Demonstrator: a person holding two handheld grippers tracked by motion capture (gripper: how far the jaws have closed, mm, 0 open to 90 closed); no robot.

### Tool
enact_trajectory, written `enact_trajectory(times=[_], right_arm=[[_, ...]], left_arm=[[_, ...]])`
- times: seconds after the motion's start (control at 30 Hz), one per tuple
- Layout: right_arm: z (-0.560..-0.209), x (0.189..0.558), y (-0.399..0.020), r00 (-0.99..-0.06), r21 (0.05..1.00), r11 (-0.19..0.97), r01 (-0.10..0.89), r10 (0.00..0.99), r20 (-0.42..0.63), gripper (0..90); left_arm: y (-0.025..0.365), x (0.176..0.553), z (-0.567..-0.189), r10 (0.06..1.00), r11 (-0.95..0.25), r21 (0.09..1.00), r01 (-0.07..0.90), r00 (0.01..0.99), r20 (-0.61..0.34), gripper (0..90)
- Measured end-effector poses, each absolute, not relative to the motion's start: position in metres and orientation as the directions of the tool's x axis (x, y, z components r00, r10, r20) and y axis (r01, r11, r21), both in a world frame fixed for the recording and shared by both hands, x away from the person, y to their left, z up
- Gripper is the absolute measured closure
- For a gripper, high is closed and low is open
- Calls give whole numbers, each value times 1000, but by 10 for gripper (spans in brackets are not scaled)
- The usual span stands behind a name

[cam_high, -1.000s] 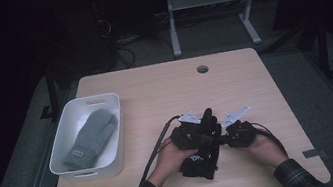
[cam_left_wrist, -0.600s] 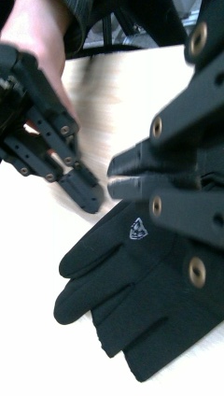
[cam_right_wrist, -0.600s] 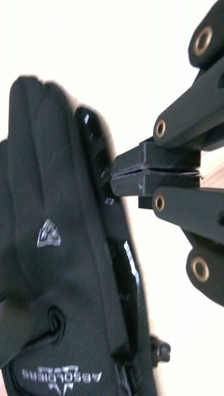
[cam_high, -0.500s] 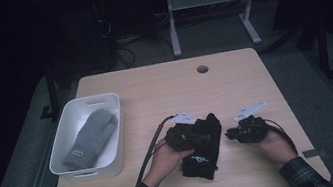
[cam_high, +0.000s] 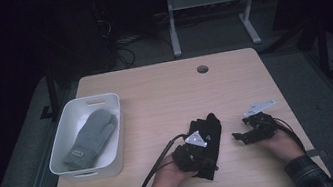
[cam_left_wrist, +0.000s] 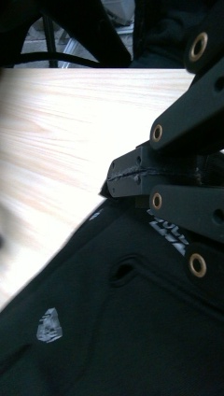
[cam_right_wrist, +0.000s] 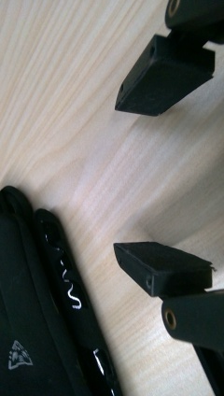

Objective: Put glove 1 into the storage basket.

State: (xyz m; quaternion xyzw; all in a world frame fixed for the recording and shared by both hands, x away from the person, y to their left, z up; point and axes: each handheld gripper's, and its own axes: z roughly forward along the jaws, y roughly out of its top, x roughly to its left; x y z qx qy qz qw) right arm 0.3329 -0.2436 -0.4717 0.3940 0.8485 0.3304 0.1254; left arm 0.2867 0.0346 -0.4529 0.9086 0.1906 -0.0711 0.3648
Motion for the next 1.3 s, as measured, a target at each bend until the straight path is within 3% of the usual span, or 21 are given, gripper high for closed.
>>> enact_trajectory(times=[0.43, 1.1, 1.3], right_arm=[[-478, 335, -244, -641, 685, 450, 573, 766, 34, 140], [-483, 334, -245, -631, 718, 418, 556, 775, 37, 107], [-483, 334, -245, -629, 719, 417, 556, 776, 37, 107]], left_arm=[[58, 285, -449, 342, -703, 593, 393, 917, -204, 893], [119, 294, -445, 450, -687, 566, 456, 878, -161, 893], [122, 295, -435, 440, -679, 585, 443, 884, -158, 892]])
